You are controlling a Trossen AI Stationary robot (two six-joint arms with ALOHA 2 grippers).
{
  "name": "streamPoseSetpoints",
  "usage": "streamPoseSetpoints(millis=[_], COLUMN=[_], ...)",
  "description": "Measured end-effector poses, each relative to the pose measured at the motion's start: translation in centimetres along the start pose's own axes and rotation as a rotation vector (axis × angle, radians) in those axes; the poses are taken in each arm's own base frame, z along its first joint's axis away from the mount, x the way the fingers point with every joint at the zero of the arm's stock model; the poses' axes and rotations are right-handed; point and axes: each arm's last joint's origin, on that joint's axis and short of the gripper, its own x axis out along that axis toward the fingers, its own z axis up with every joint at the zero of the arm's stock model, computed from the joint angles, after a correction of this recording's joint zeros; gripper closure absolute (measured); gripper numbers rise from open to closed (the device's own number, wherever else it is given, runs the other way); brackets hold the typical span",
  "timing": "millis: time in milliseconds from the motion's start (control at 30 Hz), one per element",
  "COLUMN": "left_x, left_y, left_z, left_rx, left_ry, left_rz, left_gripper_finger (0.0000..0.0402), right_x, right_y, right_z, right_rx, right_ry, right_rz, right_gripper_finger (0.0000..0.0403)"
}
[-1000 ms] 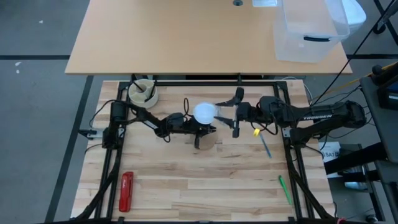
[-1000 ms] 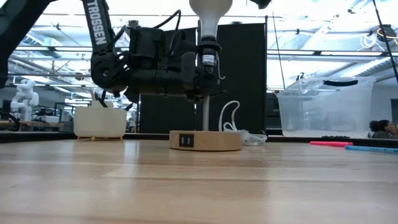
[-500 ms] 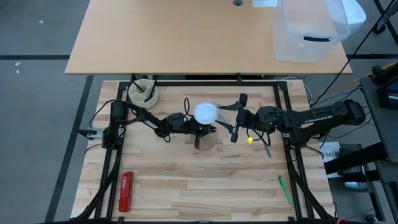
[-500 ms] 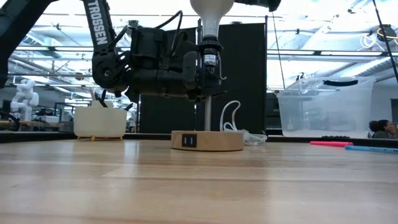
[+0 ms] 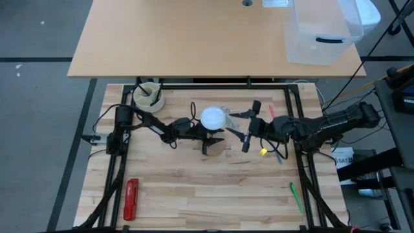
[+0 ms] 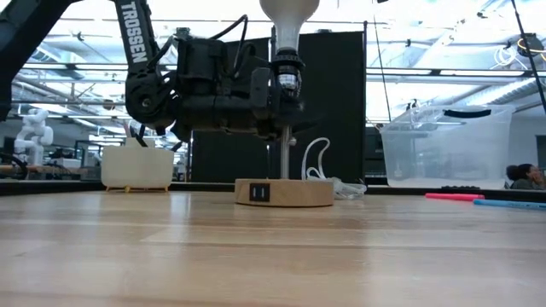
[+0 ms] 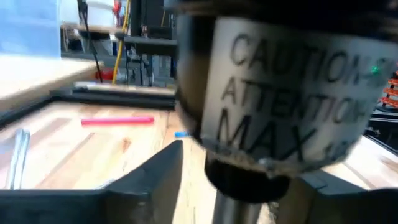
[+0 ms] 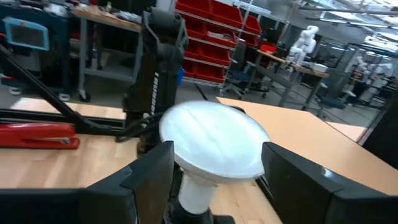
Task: Screw lightbulb
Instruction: Remove the lightbulb from the desk lamp
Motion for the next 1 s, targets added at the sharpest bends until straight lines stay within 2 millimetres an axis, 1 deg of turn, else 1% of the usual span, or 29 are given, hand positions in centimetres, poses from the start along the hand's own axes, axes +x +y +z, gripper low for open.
streamPoseSetpoints(millis=[67, 133, 200, 333, 400, 500, 600, 733, 833, 1000], left_x=[-0.3, -0.9, -1.6, -3.2, -3.9, -5.0, -5.9, -6.7, -6.9, -6.8], left_y=[0.1, 0.2, 0.2, 0.0, -0.2, -0.6, -1.0, -1.2, -1.2, -1.5], left_z=[0.4, 1.3, 2.2, 3.2, 3.9, 4.4, 5.3, 5.8, 6.0, 5.6], left_rx=[-0.007, -0.003, 0.003, 0.004, 0.016, 0.03, 0.035, 0.042, 0.057, 0.043], left_ry=[-0.003, -0.026, -0.05, -0.042, -0.055, -0.048, -0.051, -0.041, -0.04, 0.006], left_rz=[0.005, 0.012, 0.018, 0.025, 0.025, 0.026, 0.027, 0.042, 0.07, 0.079], left_gripper_finger=[0.018, 0.0169, 0.0163, 0.016, 0.016, 0.0161, 0.0162, 0.0162, 0.0162, 0.0162], right_x=[-0.1, -0.3, -0.4, -0.6, -0.4, 0.0, 0.5, 1.7, 3.1, 5.4], right_y=[0.3, 0.5, 0.7, 1.1, 1.5, 2.1, 2.5, 3.4, 4.1, 5.3], right_z=[0.0, 0.0, 0.0, -0.2, -0.5, -1.3, -2.3, -3.8, -4.6, -5.8], right_rx=[-0.005, -0.007, -0.002, 0.025, 0.042, 0.056, 0.09, 0.123, 0.137, 0.175], right_ry=[0.006, 0.009, 0.013, 0.028, 0.049, 0.1, 0.172, 0.235, 0.215, 0.16], right_rz=[-0.008, 0.001, 0.013, 0.032, 0.04, 0.028, -0.025, -0.091, -0.177, -0.199], right_gripper_finger=[0.0167, 0.0167, 0.0167, 0.0167, 0.0167, 0.0167, 0.0167, 0.0167, 0.0167, 0.0167])
